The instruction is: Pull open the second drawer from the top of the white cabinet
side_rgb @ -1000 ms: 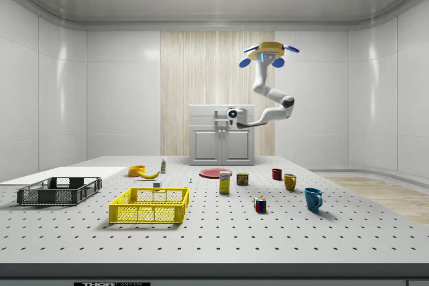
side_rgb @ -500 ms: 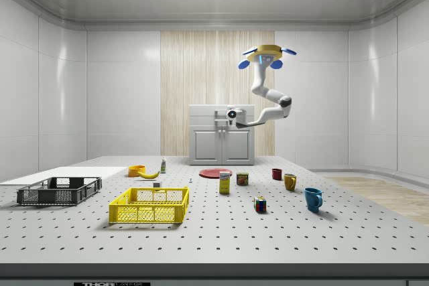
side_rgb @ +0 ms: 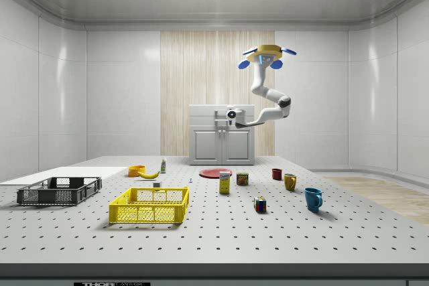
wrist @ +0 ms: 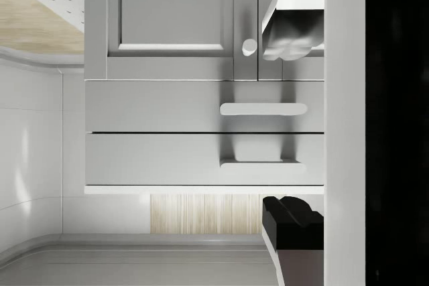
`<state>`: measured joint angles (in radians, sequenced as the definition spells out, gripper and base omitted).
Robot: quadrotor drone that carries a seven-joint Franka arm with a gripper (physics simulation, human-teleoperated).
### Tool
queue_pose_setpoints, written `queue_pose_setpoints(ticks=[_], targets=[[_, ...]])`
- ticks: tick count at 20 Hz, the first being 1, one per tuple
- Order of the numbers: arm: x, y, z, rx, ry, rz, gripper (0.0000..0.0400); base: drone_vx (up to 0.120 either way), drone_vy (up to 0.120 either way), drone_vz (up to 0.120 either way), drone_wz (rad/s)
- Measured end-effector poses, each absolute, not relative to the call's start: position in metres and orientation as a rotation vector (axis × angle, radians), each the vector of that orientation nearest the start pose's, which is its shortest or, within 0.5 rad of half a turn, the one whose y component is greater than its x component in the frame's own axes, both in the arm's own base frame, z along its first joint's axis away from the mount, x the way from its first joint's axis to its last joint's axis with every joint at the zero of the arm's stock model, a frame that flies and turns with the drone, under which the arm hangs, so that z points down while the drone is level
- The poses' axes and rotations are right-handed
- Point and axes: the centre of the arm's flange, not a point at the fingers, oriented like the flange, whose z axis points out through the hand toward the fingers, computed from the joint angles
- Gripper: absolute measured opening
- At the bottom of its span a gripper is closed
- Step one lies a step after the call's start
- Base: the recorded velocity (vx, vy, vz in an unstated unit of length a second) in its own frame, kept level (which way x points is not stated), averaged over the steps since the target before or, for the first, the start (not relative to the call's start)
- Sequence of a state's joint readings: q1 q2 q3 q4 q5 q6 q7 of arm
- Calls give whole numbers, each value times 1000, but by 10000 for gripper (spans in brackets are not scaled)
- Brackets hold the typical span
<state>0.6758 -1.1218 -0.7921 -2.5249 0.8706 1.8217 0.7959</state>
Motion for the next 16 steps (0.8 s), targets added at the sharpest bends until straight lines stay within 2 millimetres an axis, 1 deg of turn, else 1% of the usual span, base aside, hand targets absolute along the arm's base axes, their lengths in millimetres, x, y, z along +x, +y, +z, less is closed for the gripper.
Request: queue_pose_setpoints(ticks=[9, 12, 16], targets=[[306, -10, 593, -1483, 612, 613, 300, 0, 0, 0, 0], [306, 1, 602, -1483, 612, 613, 300, 0, 0, 0, 0], [306, 9, 618, -1483, 612, 613, 300, 0, 0, 0, 0]])
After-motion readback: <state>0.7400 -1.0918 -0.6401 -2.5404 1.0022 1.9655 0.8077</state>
